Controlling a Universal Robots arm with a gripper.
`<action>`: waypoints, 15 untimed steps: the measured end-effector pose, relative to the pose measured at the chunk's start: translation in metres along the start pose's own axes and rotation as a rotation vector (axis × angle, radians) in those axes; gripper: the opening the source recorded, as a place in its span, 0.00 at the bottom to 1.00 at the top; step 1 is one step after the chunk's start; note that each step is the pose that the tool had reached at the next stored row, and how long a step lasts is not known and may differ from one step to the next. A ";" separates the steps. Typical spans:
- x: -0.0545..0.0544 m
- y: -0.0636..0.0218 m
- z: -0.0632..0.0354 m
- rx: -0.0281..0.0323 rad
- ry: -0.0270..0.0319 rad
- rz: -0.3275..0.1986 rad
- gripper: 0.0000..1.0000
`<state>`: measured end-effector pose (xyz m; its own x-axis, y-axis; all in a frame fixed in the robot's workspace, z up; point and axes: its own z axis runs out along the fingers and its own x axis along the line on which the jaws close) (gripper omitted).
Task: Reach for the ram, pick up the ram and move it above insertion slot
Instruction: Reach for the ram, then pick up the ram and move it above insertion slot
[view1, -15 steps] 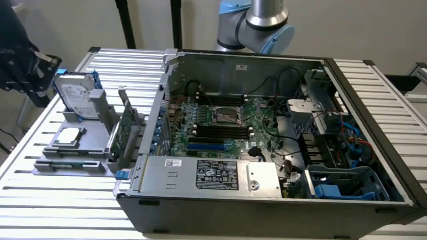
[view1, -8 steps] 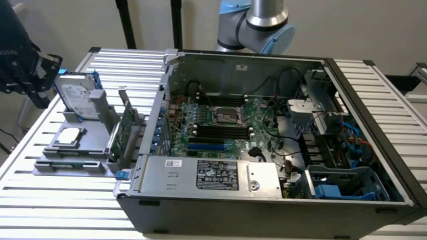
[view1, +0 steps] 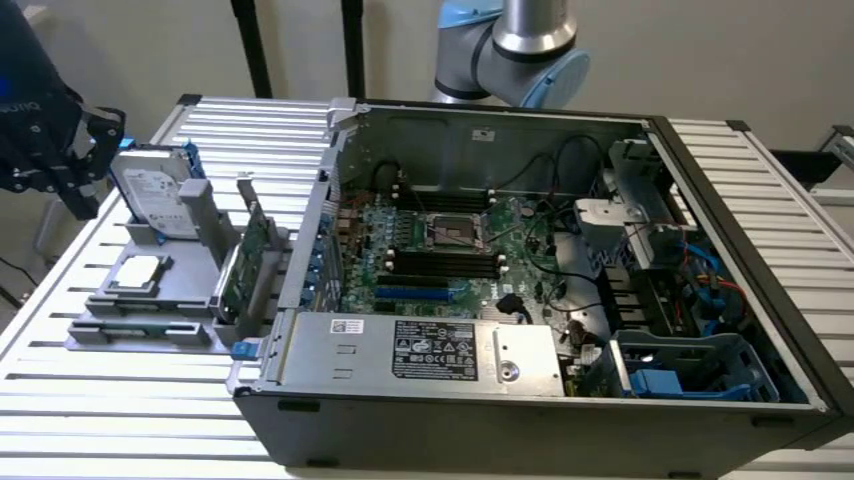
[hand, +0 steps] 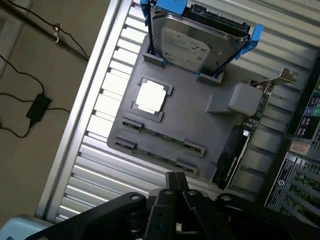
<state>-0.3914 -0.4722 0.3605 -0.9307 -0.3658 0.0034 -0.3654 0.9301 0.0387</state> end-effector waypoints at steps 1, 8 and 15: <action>0.000 0.0000 0.0003 0.0000 0.0007 -0.018 0.11; 0.000 -0.0001 0.0027 0.0005 0.0056 -0.145 0.11; 0.000 -0.0002 0.0040 0.0009 0.0106 -0.272 0.11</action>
<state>-0.3914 -0.4722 0.3564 -0.7983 -0.6022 0.0034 -0.6017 0.7978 0.0388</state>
